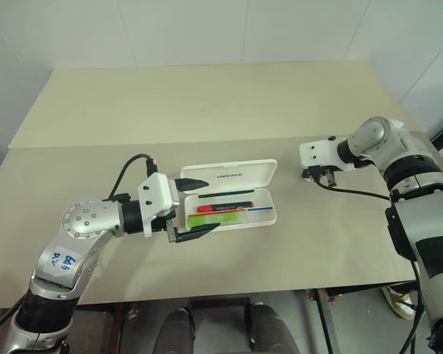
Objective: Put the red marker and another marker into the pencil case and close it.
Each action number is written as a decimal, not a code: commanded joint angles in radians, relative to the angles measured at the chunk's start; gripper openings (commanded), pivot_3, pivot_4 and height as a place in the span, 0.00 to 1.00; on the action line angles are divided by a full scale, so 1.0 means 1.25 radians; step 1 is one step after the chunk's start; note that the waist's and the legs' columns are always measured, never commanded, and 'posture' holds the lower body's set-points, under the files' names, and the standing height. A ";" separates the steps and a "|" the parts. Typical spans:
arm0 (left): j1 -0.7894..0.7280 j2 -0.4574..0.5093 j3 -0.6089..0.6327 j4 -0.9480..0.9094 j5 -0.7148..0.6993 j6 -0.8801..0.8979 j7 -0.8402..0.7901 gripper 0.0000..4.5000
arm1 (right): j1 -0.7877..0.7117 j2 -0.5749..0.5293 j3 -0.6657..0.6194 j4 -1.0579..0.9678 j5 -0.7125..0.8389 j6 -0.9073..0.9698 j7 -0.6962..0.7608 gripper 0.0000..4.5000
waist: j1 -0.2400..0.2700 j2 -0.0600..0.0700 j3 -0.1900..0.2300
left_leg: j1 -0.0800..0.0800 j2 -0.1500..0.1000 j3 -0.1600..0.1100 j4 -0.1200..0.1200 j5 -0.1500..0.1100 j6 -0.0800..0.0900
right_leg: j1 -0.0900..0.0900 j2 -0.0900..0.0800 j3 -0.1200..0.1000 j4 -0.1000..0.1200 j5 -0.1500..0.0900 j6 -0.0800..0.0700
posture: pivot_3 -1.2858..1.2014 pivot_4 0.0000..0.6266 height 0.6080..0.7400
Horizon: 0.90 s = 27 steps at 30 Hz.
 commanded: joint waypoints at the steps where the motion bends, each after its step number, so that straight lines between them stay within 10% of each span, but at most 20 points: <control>1: -0.012 0.000 -0.002 -0.001 -0.011 -0.010 -0.009 1.00 | -0.020 -0.031 -0.012 -0.006 0.015 -0.011 0.041 0.05 | 0.000 0.000 0.000 | 0.000 0.000 0.000 0.000 0.000 0.000 | 0.000 0.000 0.000 0.000 0.000 0.000 | 0.52 0.24 1.00; 16: -0.038 -0.012 -0.019 0.049 -0.011 -0.025 -0.047 1.00 | 0.034 -0.085 -0.109 -0.103 0.294 0.112 0.304 0.05 | -0.001 0.001 0.001 | 0.000 0.000 0.000 0.000 0.000 0.000 | 0.000 0.000 0.000 0.000 0.000 0.000 | 0.52 0.24 1.00; 27: -0.051 -0.006 -0.020 0.087 -0.010 -0.039 -0.082 1.00 | 0.389 -0.285 -0.033 -0.916 0.799 0.602 0.298 0.05 | 0.004 0.003 0.002 | -0.001 0.000 -0.001 0.001 0.000 0.000 | -0.001 0.000 0.000 0.000 0.000 0.000 | 0.52 0.24 1.00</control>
